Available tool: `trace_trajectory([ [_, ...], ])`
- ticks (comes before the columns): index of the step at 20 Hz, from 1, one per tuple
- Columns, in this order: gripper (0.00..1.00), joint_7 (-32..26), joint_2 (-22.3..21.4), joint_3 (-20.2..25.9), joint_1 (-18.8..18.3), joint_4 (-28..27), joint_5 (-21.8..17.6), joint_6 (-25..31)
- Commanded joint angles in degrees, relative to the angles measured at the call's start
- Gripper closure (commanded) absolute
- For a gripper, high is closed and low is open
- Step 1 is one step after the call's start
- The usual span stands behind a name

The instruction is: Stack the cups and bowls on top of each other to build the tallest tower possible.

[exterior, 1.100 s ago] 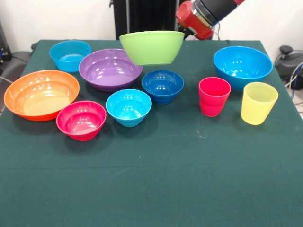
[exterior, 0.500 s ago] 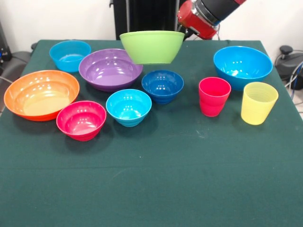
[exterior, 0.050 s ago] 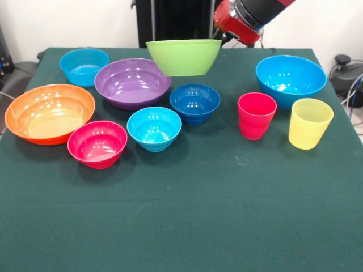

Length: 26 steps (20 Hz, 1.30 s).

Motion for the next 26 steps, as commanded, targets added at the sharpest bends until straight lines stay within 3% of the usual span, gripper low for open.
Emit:
trace_trajectory([
  [1, 1.00, -17.33, -0.02, 10.73, -3.46, 3.48, 2.19, 4.67],
  [9, 1.00, -18.10, -1.18, 14.24, -6.65, 4.89, 2.92, 6.22],
  [16, 1.00, -19.93, -4.88, 18.71, -11.14, 7.60, 6.16, 9.19],
  [26, 1.00, -18.93, -3.99, 22.48, -14.77, 7.53, 5.14, 10.58],
])
